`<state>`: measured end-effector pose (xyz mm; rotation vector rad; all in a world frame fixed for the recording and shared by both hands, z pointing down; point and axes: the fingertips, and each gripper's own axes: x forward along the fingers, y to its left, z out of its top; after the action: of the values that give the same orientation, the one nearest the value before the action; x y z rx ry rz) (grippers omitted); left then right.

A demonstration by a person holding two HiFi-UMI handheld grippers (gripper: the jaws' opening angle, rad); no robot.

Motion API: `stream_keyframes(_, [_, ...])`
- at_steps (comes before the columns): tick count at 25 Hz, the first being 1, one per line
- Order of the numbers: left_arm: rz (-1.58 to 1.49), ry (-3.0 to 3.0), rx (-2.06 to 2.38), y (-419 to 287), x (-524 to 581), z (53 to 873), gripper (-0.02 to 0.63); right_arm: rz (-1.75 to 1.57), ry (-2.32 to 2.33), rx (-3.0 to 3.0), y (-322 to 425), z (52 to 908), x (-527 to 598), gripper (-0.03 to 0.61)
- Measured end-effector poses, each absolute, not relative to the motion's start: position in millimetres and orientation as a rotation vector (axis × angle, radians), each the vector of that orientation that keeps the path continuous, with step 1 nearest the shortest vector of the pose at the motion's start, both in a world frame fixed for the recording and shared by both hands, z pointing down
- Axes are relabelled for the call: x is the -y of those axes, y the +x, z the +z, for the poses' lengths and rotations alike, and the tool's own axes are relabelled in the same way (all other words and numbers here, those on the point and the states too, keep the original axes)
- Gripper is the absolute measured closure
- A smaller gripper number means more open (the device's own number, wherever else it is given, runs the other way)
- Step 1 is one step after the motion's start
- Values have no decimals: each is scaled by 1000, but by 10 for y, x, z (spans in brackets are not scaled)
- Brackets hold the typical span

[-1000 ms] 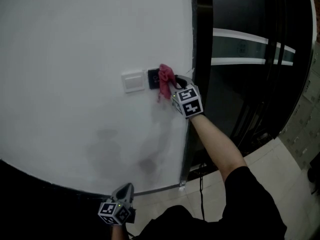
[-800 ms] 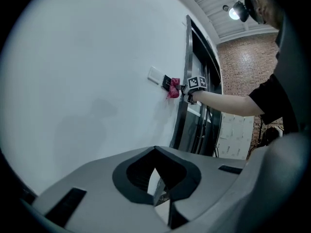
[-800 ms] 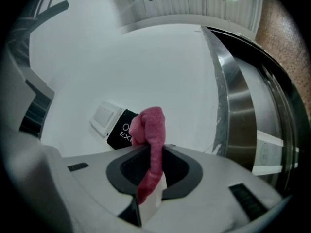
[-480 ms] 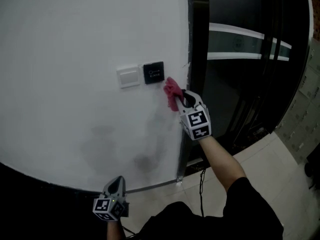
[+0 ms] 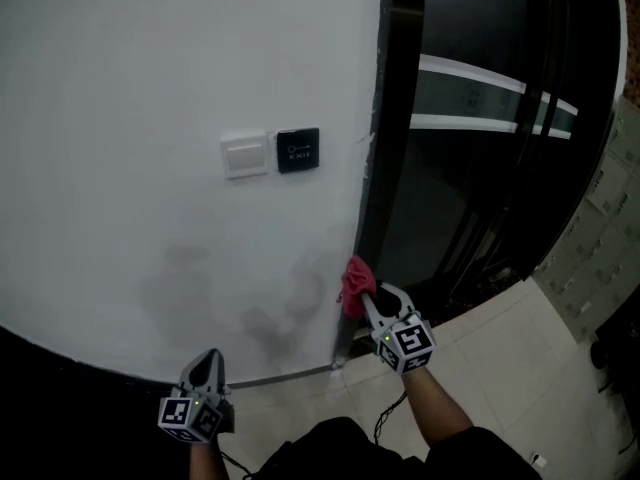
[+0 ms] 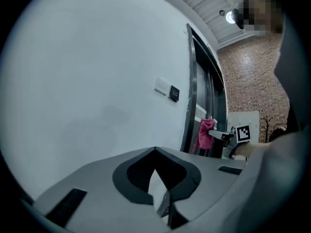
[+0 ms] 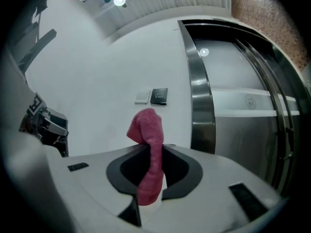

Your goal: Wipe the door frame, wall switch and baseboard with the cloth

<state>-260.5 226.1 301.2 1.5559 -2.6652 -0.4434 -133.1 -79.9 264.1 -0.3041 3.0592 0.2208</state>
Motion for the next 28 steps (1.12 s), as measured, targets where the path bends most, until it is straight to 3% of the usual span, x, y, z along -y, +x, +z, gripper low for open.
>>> stream_keyframes(11, [-388,1585,2661,-2528,-2043,3099,614,219,-319,-3075,-1300,2729,830,515])
stream_keyframes(22, [-360,1549,2702,-2616,-2098,3056,614,656,-440,-2989,-1355,2055,1251,515])
stream_keyframes(28, [-357,1475,2732,-2597,-2384,3023,614,755,-265,-2918,-1452,1863,818,515])
